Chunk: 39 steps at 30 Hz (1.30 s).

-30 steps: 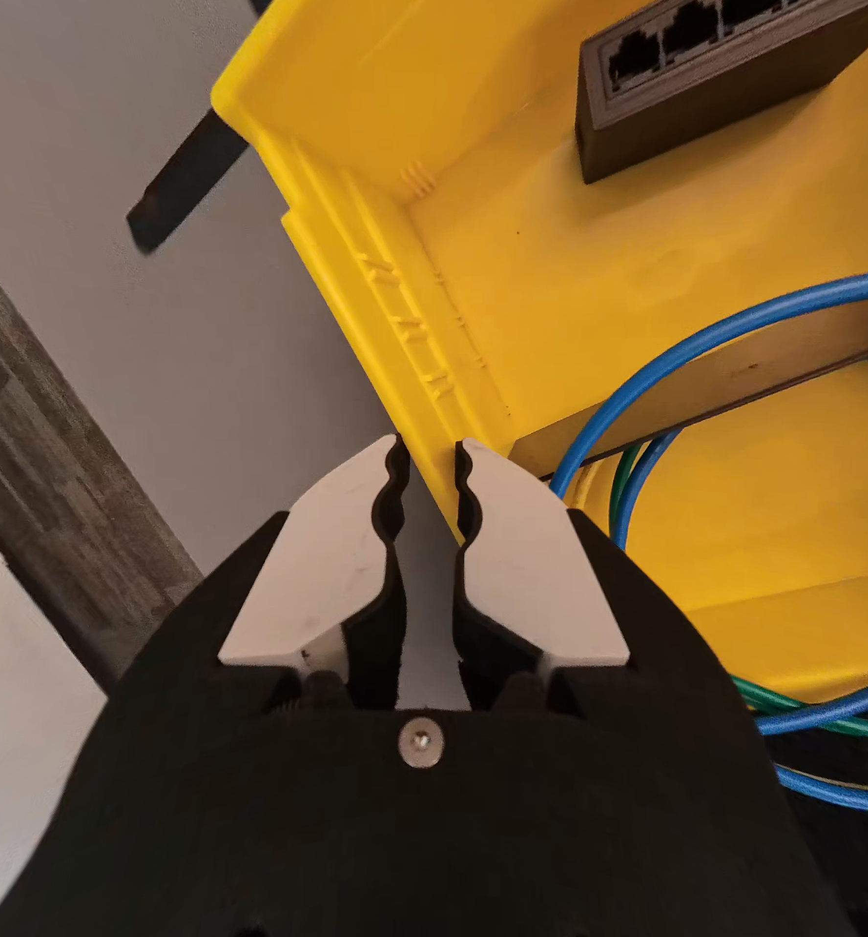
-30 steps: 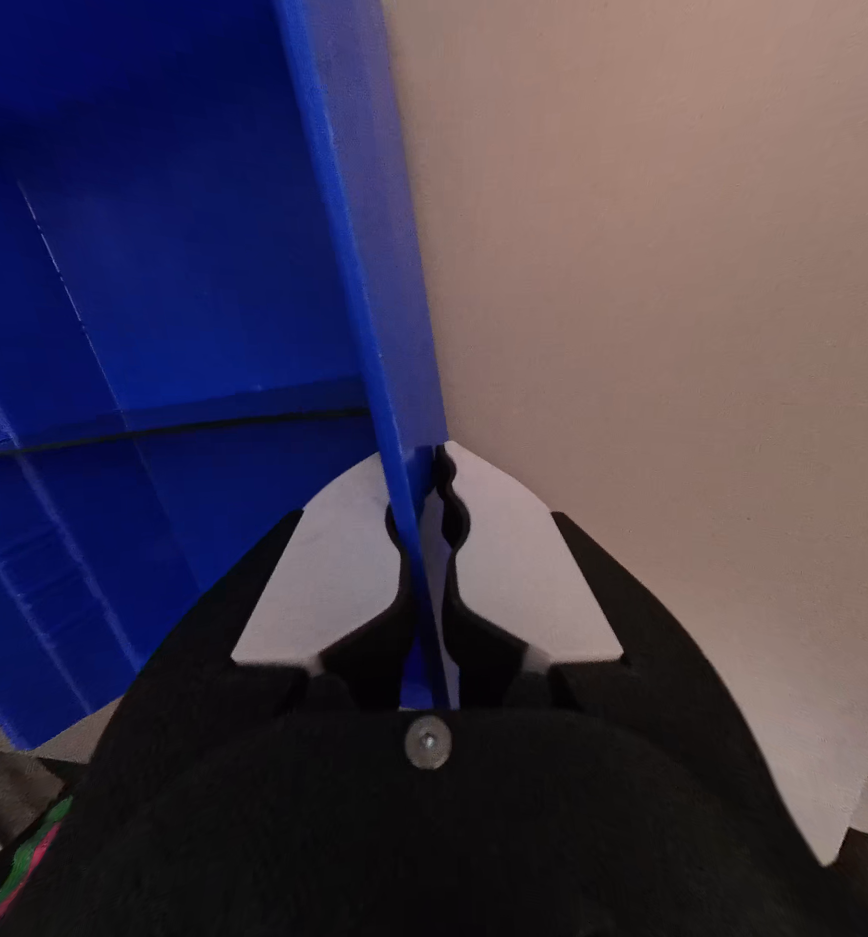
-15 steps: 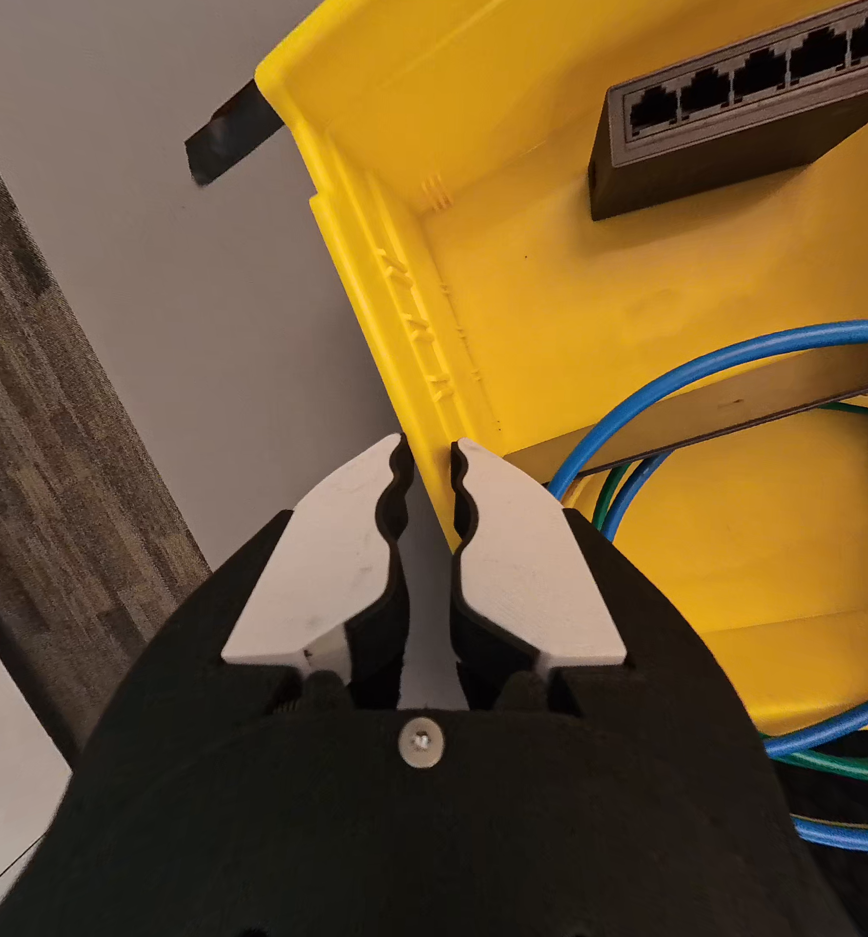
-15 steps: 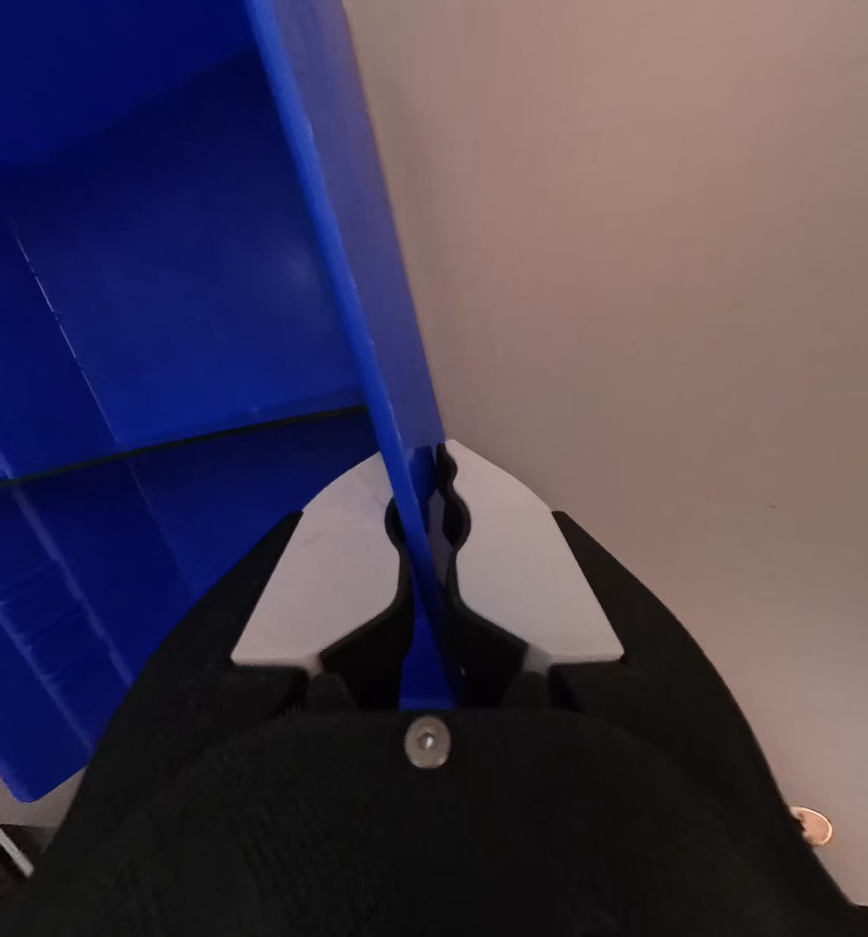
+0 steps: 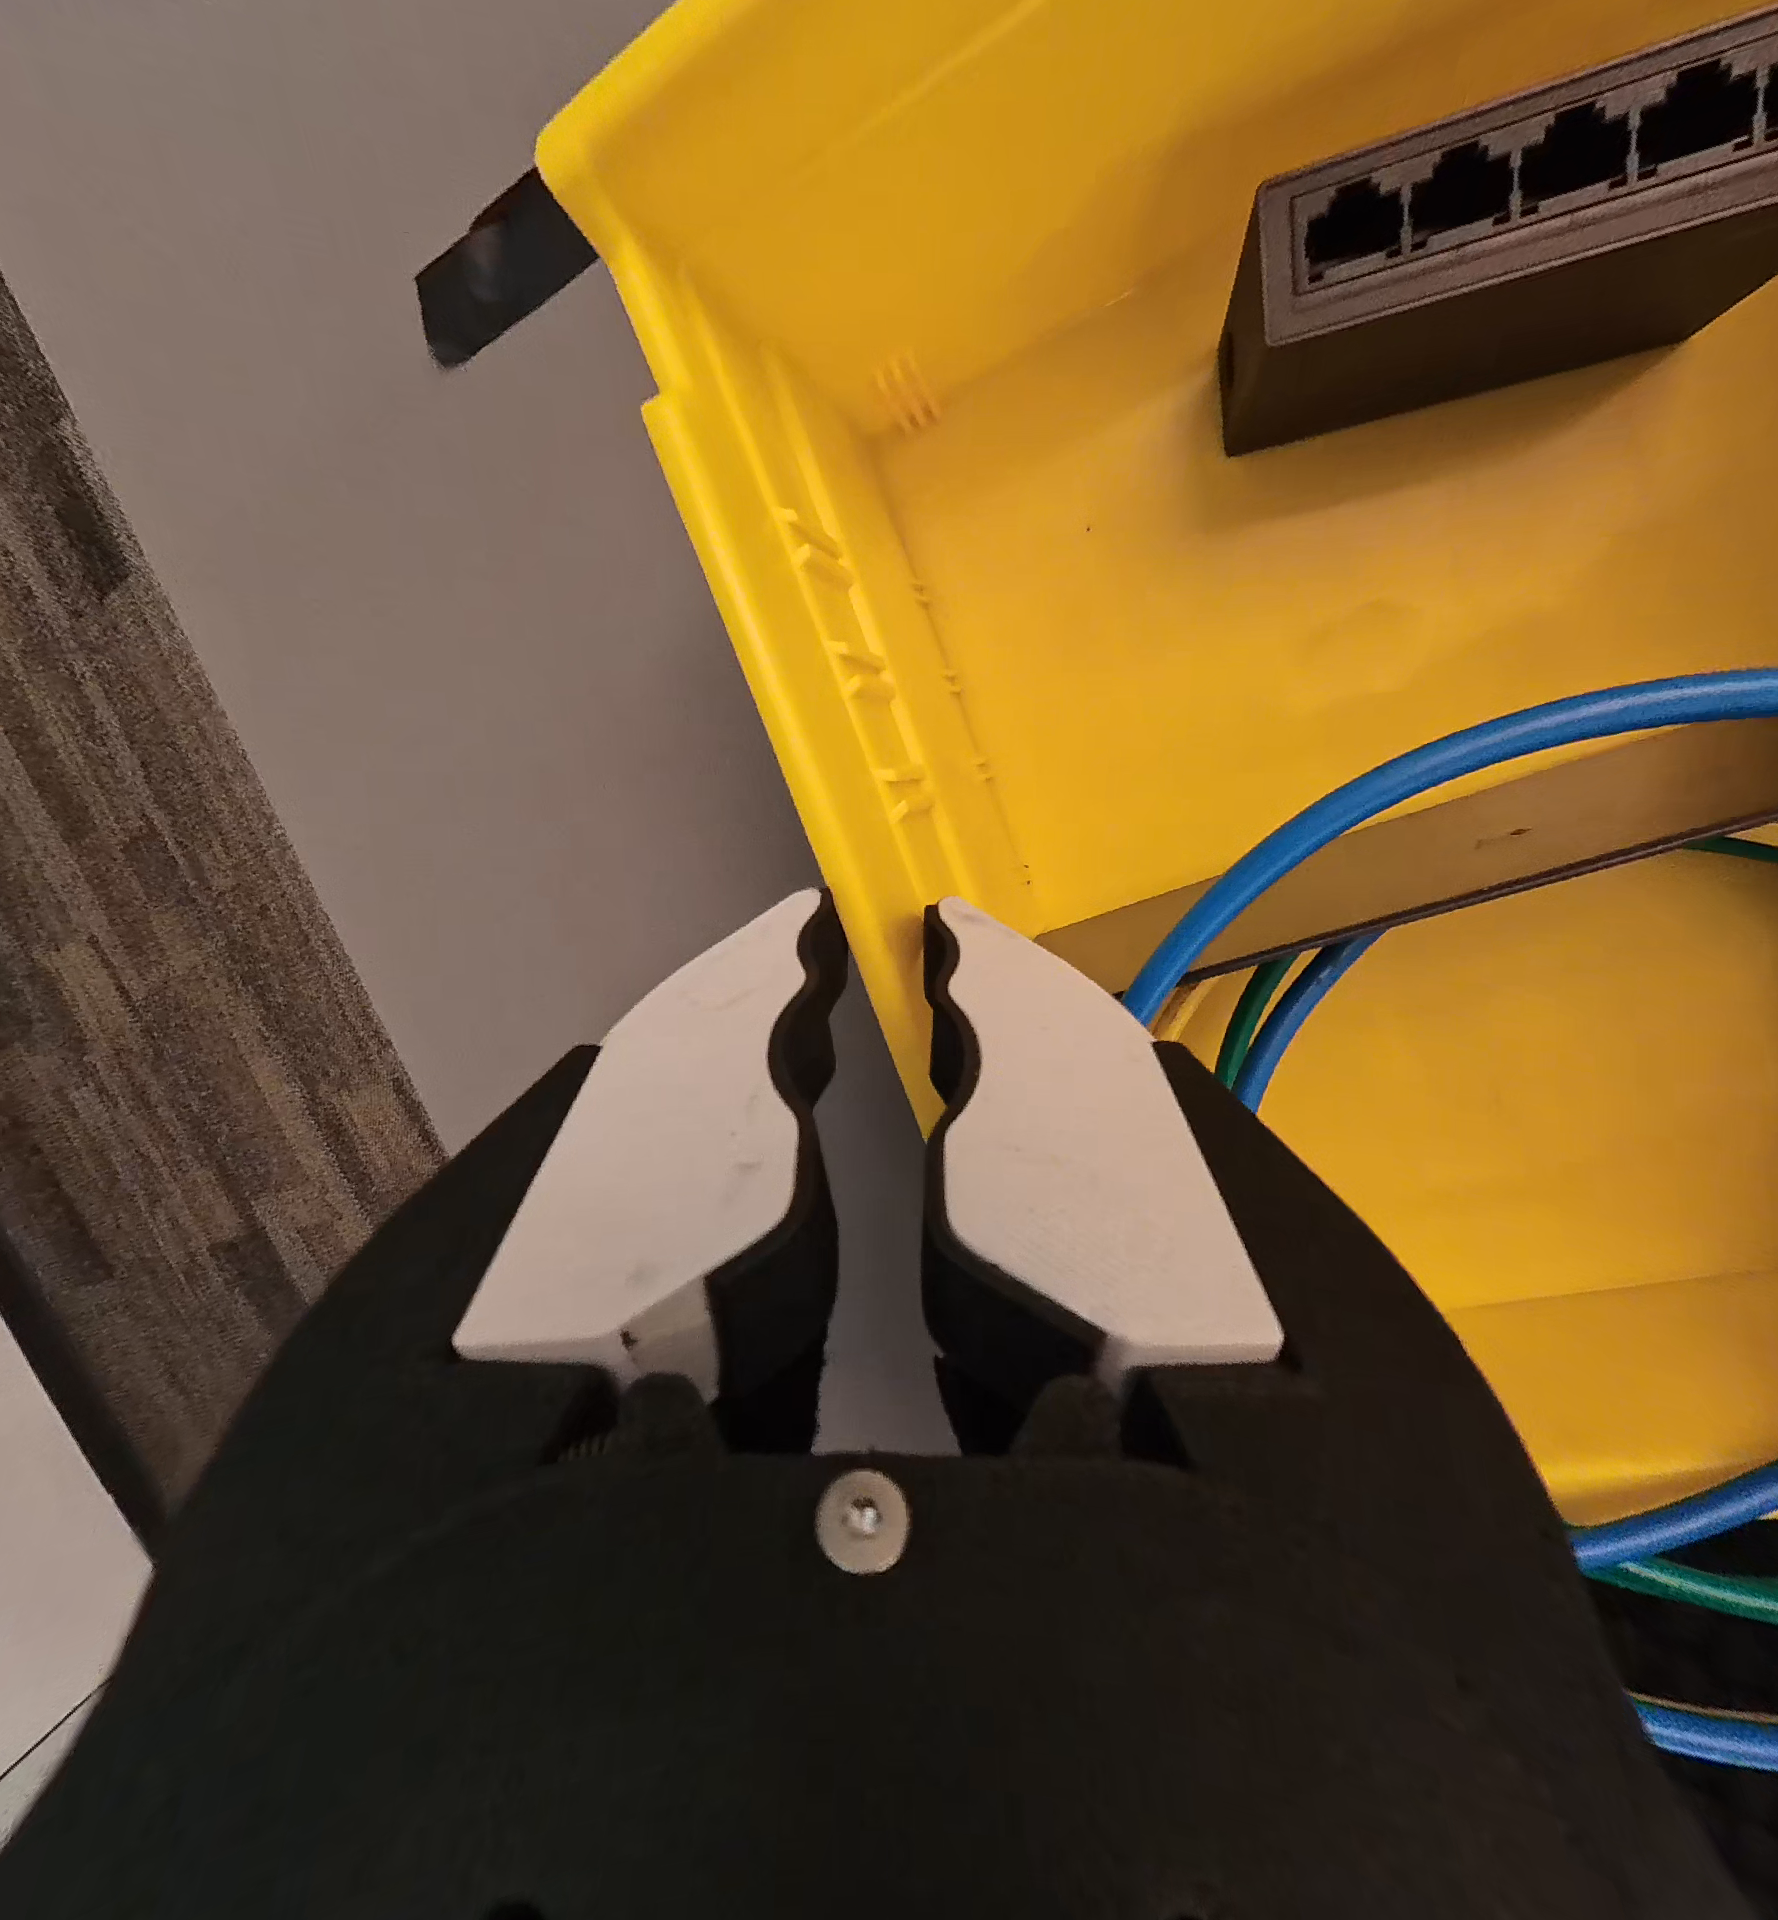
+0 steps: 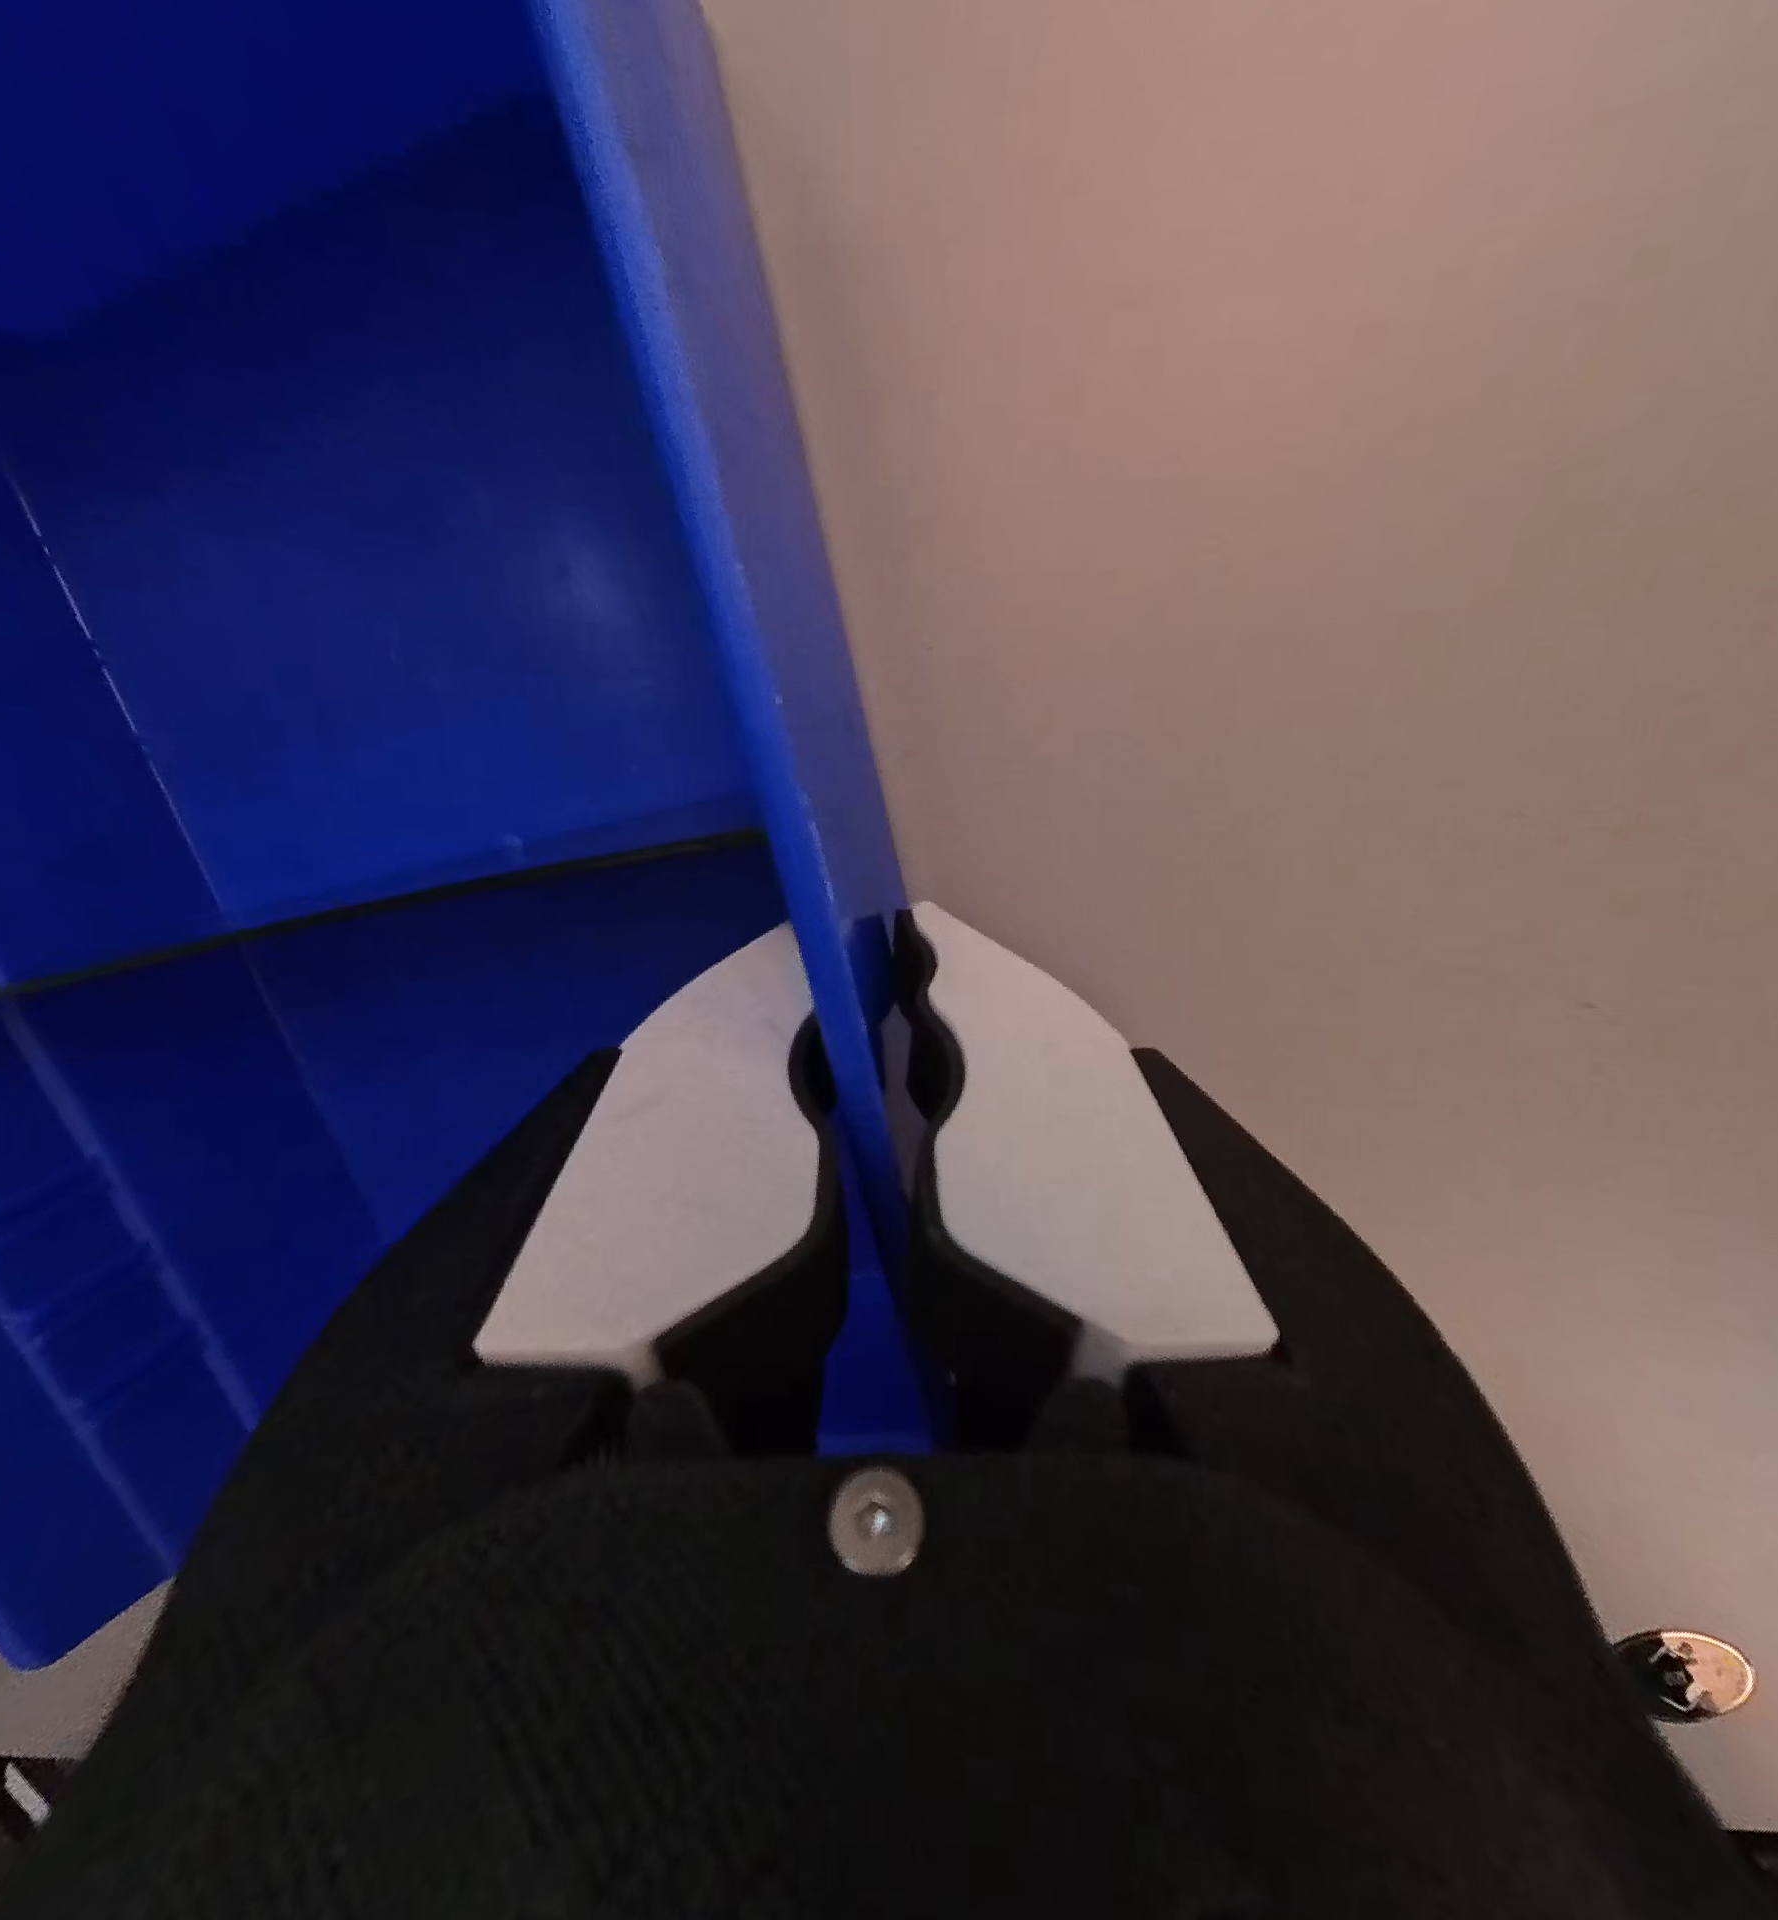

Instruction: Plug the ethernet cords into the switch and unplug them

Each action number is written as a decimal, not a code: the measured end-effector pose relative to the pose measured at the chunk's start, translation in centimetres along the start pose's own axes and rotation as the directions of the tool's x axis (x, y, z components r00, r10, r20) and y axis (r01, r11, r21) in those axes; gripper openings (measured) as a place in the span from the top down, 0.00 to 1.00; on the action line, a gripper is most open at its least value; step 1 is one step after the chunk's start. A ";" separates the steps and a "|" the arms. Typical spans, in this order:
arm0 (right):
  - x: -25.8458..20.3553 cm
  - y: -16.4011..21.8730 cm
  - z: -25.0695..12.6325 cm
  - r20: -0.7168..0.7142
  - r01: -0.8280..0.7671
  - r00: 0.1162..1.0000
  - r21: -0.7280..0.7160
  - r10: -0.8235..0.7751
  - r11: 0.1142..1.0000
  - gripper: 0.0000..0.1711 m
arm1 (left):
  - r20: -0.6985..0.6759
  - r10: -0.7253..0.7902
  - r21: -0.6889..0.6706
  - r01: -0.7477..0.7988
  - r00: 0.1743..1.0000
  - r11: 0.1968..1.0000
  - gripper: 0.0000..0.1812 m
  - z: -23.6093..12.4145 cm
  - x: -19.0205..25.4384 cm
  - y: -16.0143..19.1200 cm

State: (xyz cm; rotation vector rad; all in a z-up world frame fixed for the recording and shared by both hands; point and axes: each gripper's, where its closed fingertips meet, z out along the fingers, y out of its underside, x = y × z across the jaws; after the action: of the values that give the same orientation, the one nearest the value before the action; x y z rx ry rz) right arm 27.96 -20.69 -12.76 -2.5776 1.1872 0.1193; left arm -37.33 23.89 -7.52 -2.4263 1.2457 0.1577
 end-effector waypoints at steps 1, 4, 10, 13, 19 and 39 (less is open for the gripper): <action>0.0 0.0 0.0 0.003 0.001 1.000 -0.001 -0.001 1.000 0.95 | -0.001 -0.005 0.004 0.005 1.000 1.000 0.93 0.0 -0.1 0.0; 0.0 -0.1 0.0 0.004 0.020 1.000 -0.003 -0.020 1.000 0.95 | 0.020 0.000 0.013 0.000 1.000 1.000 0.93 0.1 -0.3 -0.1; 0.1 -0.3 0.1 -0.001 0.042 0.999 -0.004 -0.042 0.999 0.95 | 0.062 0.004 0.016 -0.005 0.998 1.000 0.92 0.3 -0.6 -0.2; 0.1 -0.5 0.1 0.000 0.067 0.998 0.001 -0.067 0.998 0.95 | 0.061 0.000 0.021 -0.001 0.998 1.000 0.92 0.3 -0.6 -0.2; 0.2 -0.9 0.2 0.003 0.108 0.994 -0.001 -0.108 0.994 0.95 | 0.061 -0.012 0.030 0.011 0.998 0.999 0.92 0.3 -0.6 -0.2; -13.1 -7.0 -20.8 -0.124 0.361 0.817 0.872 -0.563 0.331 0.62 | 0.115 0.615 0.309 -0.616 0.780 0.724 0.66 -2.6 8.6 -9.6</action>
State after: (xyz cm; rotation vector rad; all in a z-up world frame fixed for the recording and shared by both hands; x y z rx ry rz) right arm 23.64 -13.20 11.24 -1.7532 0.1934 -0.2910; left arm -24.69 21.34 -4.66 -1.6464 1.8740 0.1237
